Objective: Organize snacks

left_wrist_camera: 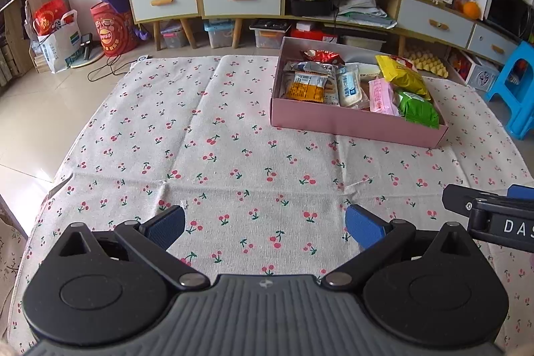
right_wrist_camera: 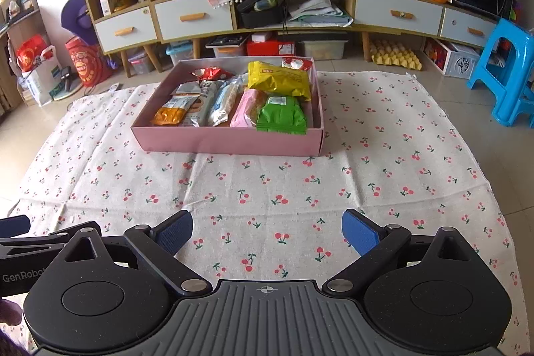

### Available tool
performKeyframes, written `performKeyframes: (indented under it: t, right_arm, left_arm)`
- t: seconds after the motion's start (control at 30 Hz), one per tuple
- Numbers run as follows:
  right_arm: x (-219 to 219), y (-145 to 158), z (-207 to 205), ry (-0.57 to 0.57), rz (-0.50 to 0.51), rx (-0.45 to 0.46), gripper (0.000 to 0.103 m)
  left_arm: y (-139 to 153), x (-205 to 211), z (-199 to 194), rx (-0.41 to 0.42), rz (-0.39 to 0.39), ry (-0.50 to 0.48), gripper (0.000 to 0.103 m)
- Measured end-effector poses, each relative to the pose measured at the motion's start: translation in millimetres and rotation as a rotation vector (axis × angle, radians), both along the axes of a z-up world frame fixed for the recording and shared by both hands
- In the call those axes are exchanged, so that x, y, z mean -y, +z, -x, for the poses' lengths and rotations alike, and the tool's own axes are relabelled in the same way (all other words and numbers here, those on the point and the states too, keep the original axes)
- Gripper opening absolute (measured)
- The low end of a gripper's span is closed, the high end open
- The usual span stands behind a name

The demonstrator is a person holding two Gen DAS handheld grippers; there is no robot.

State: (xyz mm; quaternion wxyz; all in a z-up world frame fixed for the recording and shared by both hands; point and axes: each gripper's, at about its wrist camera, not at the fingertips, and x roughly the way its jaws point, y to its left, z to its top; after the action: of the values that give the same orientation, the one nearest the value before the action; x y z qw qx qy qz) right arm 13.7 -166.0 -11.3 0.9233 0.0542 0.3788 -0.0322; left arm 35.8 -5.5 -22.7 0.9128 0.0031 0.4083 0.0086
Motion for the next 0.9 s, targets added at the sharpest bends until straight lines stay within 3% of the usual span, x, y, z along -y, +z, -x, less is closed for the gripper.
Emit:
performKeyframes:
  t: [0.9]
  right_arm:
    - [-1.7,-5.0,-0.2,0.004,-0.005,-0.029,0.098]
  left_arm:
    - [0.3,4.8,2.3,-0.012,-0.027,-0.014,0.103]
